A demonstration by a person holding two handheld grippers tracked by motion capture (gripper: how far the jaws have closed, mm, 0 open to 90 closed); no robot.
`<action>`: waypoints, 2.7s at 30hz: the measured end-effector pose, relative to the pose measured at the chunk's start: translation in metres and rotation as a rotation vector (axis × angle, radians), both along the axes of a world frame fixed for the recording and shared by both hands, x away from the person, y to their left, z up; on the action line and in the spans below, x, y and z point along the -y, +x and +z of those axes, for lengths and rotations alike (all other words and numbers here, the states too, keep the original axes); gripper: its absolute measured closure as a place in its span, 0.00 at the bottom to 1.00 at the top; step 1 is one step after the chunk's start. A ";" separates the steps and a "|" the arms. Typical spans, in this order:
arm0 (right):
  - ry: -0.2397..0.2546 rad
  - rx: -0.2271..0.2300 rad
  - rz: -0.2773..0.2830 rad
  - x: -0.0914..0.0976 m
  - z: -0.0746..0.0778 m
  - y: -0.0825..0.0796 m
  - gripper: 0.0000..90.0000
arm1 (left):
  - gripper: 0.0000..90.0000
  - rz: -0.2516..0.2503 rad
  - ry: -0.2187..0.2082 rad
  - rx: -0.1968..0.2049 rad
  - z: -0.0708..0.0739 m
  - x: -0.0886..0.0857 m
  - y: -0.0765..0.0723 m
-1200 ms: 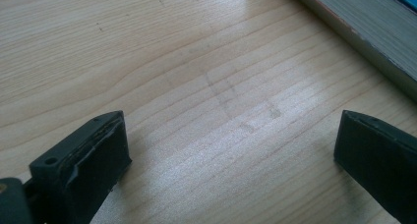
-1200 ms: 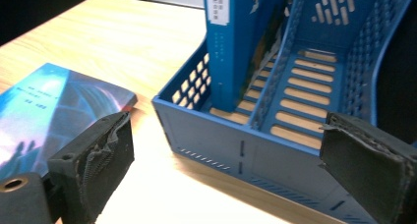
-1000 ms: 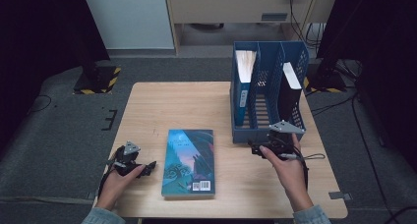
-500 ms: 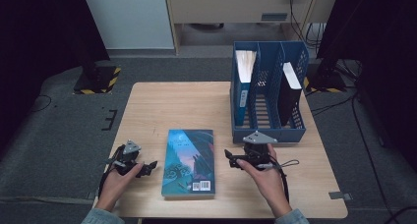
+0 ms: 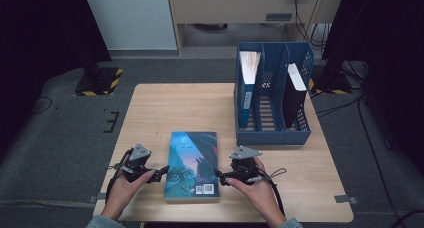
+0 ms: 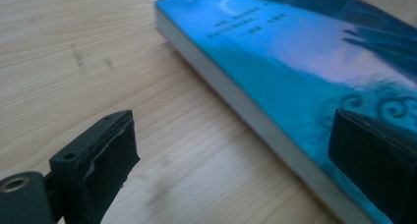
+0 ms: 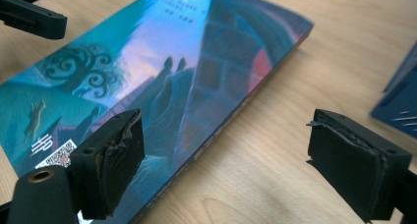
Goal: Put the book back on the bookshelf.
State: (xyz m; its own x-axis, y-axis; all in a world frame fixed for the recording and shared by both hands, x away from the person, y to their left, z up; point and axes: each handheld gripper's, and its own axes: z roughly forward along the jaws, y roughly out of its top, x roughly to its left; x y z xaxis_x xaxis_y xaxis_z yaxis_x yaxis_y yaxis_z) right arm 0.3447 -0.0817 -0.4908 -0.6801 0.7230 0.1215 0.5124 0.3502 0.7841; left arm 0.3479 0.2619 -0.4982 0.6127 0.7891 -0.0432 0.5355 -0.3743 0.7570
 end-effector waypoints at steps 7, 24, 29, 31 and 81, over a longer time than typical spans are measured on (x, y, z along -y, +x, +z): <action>0.009 -0.041 0.041 -0.011 -0.010 -0.002 0.15 | 0.10 -0.048 -0.026 0.012 0.002 0.035 -0.007; 0.002 -0.107 0.078 -0.025 -0.025 -0.003 0.11 | 0.10 -0.056 -0.005 -0.032 -0.010 0.040 -0.003; 0.014 -0.123 0.079 -0.025 -0.027 -0.002 0.11 | 0.09 -0.053 -0.014 -0.043 -0.011 0.040 -0.002; 0.016 -0.124 0.081 -0.025 -0.027 -0.001 0.11 | 0.09 -0.056 -0.017 -0.047 -0.011 0.040 -0.001; 0.090 -0.299 0.161 -0.035 -0.033 0.021 0.16 | 0.08 -0.100 -0.038 -0.074 -0.014 0.029 0.011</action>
State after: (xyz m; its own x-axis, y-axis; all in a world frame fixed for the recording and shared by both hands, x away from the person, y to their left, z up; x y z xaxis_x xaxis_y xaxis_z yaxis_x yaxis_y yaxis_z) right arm 0.3661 -0.0472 -0.5237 -0.7092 0.5865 0.3912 0.6680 0.3817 0.6388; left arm 0.3587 0.2329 -0.5117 0.6819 0.7215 -0.1203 0.5522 -0.4000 0.7315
